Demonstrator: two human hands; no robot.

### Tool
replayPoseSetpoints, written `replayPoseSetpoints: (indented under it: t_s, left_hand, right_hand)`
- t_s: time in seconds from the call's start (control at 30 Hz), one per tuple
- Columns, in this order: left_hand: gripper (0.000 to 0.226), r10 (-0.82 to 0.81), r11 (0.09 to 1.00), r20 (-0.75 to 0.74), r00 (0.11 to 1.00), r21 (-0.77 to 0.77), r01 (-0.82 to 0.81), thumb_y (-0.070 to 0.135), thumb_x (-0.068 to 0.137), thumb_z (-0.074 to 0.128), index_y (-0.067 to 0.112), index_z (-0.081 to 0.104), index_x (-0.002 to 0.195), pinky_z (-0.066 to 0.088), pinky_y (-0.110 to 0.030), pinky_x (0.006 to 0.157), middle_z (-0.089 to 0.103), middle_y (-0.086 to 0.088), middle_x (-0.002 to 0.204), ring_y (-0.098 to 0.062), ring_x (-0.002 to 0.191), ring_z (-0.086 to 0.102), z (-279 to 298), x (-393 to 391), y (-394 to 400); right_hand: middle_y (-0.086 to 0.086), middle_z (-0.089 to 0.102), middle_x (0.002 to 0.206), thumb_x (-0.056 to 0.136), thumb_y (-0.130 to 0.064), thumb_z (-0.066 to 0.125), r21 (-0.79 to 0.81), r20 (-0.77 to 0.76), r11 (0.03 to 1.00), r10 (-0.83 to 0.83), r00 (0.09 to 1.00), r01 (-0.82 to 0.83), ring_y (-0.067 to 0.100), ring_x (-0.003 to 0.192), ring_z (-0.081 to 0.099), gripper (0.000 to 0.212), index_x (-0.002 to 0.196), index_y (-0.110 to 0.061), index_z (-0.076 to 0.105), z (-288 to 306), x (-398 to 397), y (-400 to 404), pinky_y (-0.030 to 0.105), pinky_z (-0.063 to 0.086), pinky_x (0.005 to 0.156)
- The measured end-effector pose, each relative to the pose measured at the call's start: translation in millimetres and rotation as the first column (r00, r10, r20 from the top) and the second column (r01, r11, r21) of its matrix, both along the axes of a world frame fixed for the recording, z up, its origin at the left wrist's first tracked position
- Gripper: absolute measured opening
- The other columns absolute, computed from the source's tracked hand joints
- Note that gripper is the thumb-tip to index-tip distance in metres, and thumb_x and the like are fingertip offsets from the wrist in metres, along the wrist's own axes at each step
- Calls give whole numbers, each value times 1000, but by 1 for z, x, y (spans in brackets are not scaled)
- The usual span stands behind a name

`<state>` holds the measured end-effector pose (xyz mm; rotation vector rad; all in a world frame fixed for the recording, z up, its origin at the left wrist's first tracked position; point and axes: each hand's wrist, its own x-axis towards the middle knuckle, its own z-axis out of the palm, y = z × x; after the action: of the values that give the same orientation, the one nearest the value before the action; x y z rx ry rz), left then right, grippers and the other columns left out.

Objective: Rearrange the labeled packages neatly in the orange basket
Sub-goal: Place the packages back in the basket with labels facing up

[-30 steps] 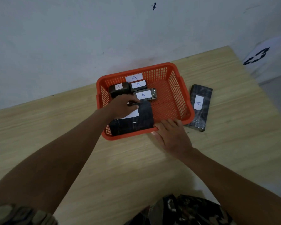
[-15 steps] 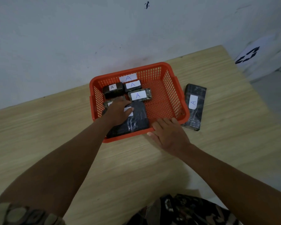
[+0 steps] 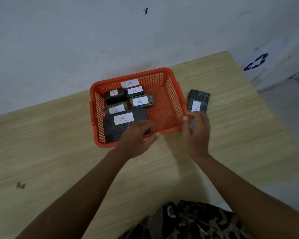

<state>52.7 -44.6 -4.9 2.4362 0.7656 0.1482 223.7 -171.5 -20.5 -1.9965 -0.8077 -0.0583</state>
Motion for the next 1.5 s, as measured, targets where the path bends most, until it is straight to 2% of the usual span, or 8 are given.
replayPoseSetpoints:
  t_s: [0.17, 0.33, 0.5, 0.8, 0.97, 1.03, 1.27, 1.5]
  left_hand:
    - [66, 4, 997, -94, 996, 75, 3, 61, 81, 62, 21, 55, 131, 49, -39, 95, 61, -3, 128, -21, 117, 55, -6, -1, -23]
    - [37, 136, 983, -150, 979, 144, -114, 43, 85, 65, 15, 66, 110, 52, -40, 79, 67, -4, 106, -25, 99, 60, -12, 9, -23]
    - [15, 256, 957, -143, 956, 179, -229, 31, 85, 67, 16, 71, 87, 51, -37, 67, 68, -4, 89, -27, 88, 62, -13, 21, -24]
    - [14, 196, 958, -131, 972, 238, -161, 26, 84, 70, 12, 72, 85, 53, -38, 63, 67, -7, 86, -27, 82, 62, -16, 18, -23]
    - [17, 189, 959, -132, 973, 240, -154, 26, 84, 69, 10, 73, 87, 53, -38, 66, 66, -9, 88, -28, 84, 61, -14, 18, -23]
    - [17, 190, 960, -131, 973, 233, -156, 26, 85, 69, 9, 73, 87, 53, -39, 67, 67, -9, 88, -28, 84, 62, -14, 19, -23]
    - [21, 204, 961, -123, 971, 213, -175, 29, 86, 68, 9, 72, 85, 54, -40, 66, 66, -7, 87, -26, 82, 61, -14, 18, -23]
    - [25, 216, 963, -99, 971, 184, -195, 32, 86, 68, 7, 73, 84, 54, -39, 66, 67, -9, 88, -27, 82, 63, -13, 17, -24]
  right_hand:
    - [11, 60, 112, 91, -26, 62, -250, -269, 954, -231, 935, 164, 31, 107, 58, 27, 113, -11, 64, -18, 38, -17, 44, 48, 90]
    - [13, 51, 129, 81, -54, 68, -509, -437, 859, -317, 842, 59, 35, 121, 52, 65, 130, -14, 52, -34, 47, -17, 50, 43, 100]
    - [12, 48, 129, 75, -61, 70, -574, -432, 819, -309, 847, 5, 34, 122, 51, 66, 124, -18, 58, -40, 57, -6, 50, 42, 103]
    - [3, 61, 127, 76, -49, 75, -518, -490, 855, -272, 828, -26, 29, 121, 54, 65, 131, -27, 51, -39, 61, -4, 52, 40, 103]
    - [9, 65, 117, 72, -28, 85, -221, -679, 975, -162, 716, 11, 17, 91, 66, 69, 126, -29, 43, -26, 63, -1, 28, 52, 72]
    - [10, 62, 120, 78, -23, 81, -160, -698, 985, -159, 698, 65, 18, 97, 66, 75, 139, -28, 39, -17, 67, 3, 33, 56, 80]
    - [6, 51, 129, 93, -32, 62, 94, -506, 970, -146, 850, 223, 14, 112, 59, 54, 144, -20, 47, 25, 65, 24, 25, 53, 89]
    - [-1, 61, 125, 96, -37, 56, 93, -455, 993, 109, 884, -75, 14, 112, 61, 46, 140, -30, 46, 43, 24, 41, 36, 55, 92]
